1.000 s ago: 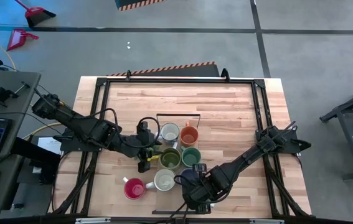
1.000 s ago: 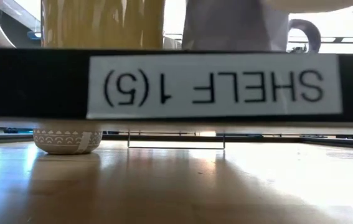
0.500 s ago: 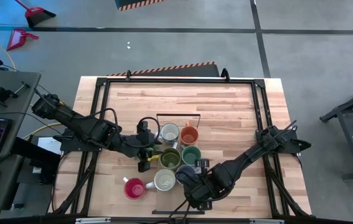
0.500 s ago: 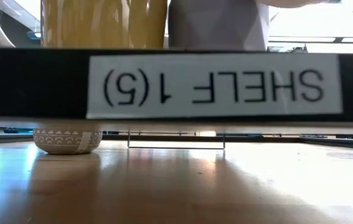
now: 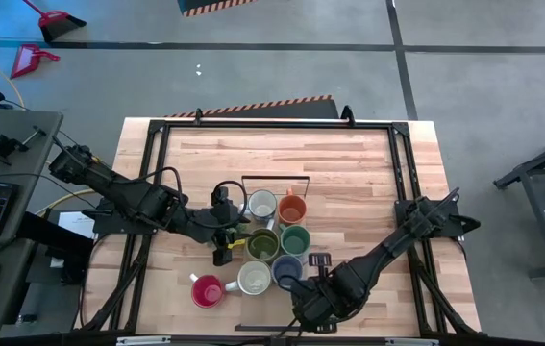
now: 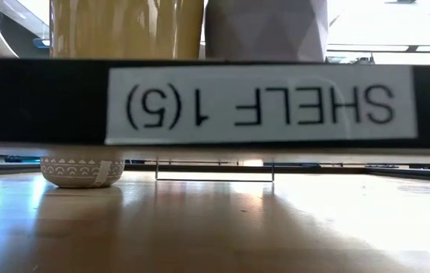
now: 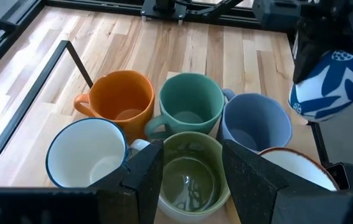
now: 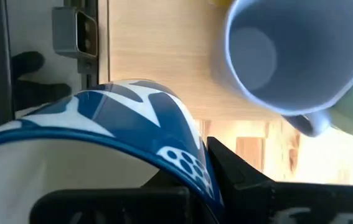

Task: Place coffee mugs
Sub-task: Put the blue patterned mug on the shelf

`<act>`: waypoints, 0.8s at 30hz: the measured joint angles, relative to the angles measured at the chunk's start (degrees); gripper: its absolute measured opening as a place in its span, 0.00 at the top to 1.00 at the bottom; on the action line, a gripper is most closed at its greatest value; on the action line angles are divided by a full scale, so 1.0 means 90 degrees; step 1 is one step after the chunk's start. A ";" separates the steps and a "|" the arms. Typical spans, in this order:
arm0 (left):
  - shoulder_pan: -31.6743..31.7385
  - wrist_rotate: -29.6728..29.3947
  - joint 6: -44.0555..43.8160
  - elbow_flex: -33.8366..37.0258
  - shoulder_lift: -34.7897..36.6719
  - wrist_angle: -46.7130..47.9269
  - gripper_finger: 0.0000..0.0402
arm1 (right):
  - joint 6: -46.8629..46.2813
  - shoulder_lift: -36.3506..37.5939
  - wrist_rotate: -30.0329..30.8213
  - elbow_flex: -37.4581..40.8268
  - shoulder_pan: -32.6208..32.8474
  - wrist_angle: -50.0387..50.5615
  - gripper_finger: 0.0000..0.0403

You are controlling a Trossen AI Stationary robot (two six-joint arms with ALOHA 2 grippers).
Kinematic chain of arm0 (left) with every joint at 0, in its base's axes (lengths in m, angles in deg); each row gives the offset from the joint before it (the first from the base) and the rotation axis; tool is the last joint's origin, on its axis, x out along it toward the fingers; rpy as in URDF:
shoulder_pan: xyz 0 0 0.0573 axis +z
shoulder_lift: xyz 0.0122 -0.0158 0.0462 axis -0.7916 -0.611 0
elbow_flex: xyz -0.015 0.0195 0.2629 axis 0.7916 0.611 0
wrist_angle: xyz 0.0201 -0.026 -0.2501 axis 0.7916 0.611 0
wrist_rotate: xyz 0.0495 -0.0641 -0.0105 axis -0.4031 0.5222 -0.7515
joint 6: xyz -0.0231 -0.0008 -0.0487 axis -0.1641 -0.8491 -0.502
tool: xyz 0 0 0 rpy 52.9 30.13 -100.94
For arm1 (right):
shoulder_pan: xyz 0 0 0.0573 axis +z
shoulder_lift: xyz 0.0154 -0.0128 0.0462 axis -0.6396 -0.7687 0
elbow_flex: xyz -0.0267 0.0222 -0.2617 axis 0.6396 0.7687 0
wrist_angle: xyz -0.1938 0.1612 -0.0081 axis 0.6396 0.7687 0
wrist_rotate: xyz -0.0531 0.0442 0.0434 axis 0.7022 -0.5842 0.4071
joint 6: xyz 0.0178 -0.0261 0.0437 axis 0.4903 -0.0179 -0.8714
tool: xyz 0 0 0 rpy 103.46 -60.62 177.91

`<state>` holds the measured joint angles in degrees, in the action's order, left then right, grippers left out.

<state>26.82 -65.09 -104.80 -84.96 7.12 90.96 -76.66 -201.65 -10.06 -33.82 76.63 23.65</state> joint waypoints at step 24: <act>0.0000 0.0007 -0.0010 0.0000 0.0000 -0.0026 0.62 | 0.0498 -0.0023 -0.0008 0.0677 -0.0240 -0.1003 1.00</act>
<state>26.82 -65.03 -104.89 -84.96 7.12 90.73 -72.18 -201.86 -10.13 -27.72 74.48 14.63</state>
